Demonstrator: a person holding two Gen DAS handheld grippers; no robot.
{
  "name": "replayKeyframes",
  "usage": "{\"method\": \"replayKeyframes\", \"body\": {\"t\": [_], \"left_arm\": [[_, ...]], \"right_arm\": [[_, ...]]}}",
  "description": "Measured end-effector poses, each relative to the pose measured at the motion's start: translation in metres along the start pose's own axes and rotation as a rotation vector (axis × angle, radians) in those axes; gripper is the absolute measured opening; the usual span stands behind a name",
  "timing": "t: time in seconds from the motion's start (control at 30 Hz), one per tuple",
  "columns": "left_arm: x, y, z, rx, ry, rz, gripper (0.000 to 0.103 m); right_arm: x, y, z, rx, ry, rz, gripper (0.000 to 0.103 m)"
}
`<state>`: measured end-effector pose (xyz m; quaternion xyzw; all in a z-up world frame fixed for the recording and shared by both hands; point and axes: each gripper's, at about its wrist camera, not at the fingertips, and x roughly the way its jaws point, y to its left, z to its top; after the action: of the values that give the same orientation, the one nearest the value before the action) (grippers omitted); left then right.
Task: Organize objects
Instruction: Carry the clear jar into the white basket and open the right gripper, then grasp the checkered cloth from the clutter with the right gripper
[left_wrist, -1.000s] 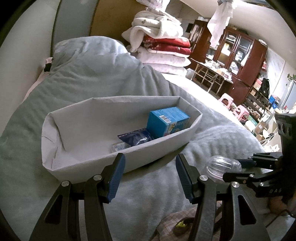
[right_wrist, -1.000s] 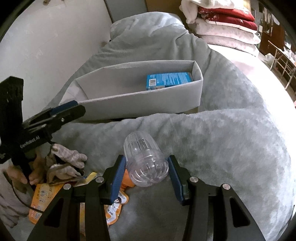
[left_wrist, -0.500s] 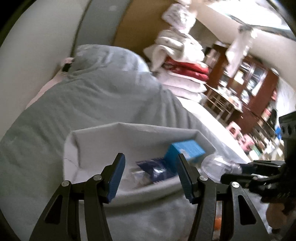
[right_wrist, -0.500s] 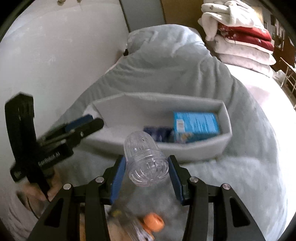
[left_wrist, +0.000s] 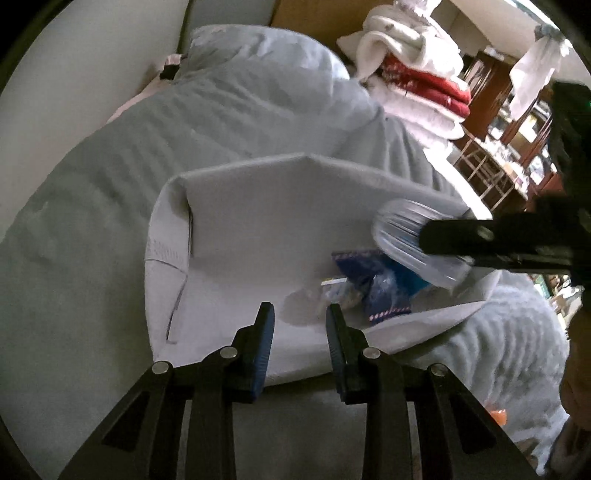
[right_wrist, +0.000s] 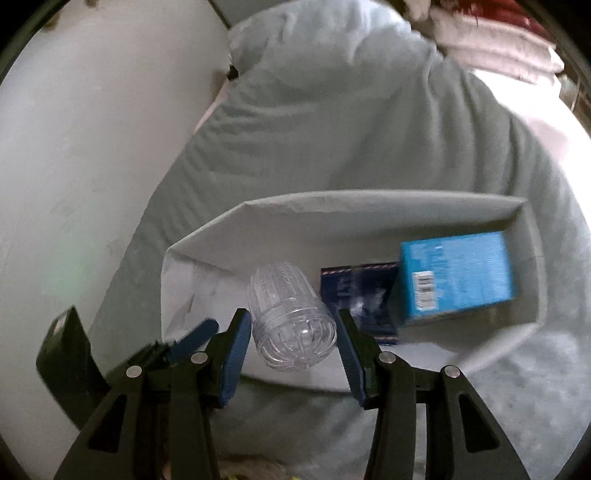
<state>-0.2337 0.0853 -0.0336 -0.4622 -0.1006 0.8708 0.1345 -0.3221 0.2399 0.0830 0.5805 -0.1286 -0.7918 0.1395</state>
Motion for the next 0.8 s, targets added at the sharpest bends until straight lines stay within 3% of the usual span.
{"method": "replayKeyframes", "body": {"t": [0.23, 0.47, 0.6, 0.8], "left_arm": [[-0.001, 0.004, -0.003, -0.012, 0.003, -0.013, 0.029], [-0.004, 0.004, -0.006, -0.023, -0.007, -0.031, 0.029], [-0.004, 0.005, -0.005, -0.028, -0.013, -0.045, 0.030], [0.000, 0.004, -0.001, -0.019, -0.014, -0.040, 0.031]], "right_arm": [[0.058, -0.027, 0.017, 0.178, 0.110, 0.056, 0.045], [0.060, -0.056, 0.009, 0.471, 0.040, 0.214, 0.047], [0.052, -0.047, 0.008, 0.438, 0.054, 0.295, 0.059], [0.026, -0.029, 0.006, 0.339, -0.001, 0.287, 0.060]]}}
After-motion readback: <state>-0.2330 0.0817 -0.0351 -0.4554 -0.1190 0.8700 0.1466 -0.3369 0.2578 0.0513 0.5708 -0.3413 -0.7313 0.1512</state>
